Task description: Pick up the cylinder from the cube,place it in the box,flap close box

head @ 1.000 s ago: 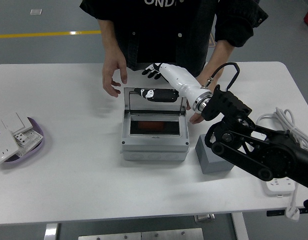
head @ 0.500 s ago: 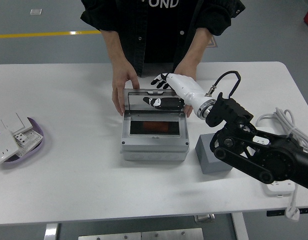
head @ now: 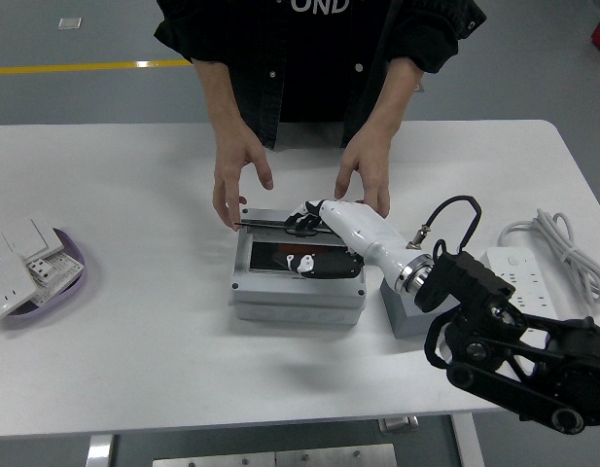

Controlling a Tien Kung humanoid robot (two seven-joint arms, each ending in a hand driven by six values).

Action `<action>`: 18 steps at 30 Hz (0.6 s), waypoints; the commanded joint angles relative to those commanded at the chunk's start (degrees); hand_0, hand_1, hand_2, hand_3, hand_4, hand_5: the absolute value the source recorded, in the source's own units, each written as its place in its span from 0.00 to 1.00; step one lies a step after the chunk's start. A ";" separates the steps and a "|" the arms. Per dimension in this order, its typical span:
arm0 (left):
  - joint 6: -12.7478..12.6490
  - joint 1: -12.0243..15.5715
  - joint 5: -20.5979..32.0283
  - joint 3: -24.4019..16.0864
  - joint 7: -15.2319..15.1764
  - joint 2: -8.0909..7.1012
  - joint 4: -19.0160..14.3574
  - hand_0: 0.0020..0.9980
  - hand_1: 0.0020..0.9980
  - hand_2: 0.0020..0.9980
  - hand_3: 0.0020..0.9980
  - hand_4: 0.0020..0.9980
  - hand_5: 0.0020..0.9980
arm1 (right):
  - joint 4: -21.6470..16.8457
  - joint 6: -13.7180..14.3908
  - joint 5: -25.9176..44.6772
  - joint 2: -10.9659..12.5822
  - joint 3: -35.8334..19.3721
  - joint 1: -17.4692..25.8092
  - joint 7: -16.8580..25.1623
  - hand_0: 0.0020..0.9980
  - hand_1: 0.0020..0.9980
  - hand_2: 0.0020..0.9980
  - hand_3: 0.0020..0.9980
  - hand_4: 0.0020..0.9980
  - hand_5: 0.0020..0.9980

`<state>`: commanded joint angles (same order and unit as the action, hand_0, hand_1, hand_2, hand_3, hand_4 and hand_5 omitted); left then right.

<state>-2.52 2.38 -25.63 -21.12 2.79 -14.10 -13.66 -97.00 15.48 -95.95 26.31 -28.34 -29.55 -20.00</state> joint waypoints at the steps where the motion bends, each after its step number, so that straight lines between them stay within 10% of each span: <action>1: -0.01 0.02 -0.02 0.00 0.00 0.03 0.01 0.59 0.63 0.62 0.64 0.70 0.23 | 0.70 0.49 1.09 -0.10 0.14 0.64 0.57 0.67 0.65 0.66 0.68 0.82 0.65; 18: -0.03 0.28 -0.47 -0.55 -0.10 0.04 0.06 0.59 0.63 0.62 0.64 0.70 0.23 | 0.66 1.95 4.76 2.19 -8.40 7.16 4.21 0.66 0.65 0.66 0.67 0.79 0.64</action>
<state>-2.55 2.66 -26.09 -21.67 2.69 -14.07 -13.60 -96.34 17.43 -91.19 28.50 -36.74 -22.39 -15.79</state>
